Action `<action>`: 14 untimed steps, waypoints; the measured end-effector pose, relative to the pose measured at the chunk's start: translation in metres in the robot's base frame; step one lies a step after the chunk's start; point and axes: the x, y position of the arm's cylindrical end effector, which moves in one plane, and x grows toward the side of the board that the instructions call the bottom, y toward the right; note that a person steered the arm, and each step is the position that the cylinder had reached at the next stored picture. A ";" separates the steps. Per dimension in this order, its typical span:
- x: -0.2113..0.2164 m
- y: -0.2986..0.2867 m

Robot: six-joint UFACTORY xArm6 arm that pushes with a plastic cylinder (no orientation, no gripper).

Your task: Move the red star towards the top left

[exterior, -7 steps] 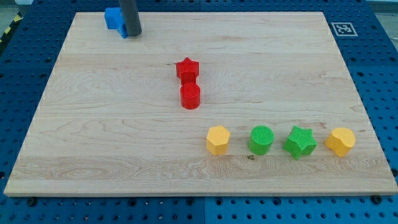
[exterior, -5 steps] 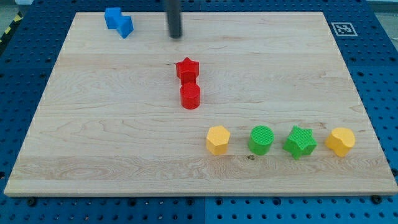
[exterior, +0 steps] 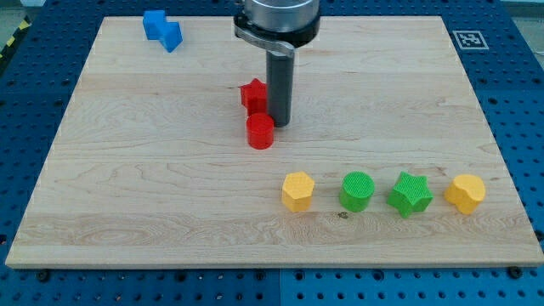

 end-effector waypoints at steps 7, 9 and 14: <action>-0.071 0.022; -0.049 0.006; -0.121 -0.104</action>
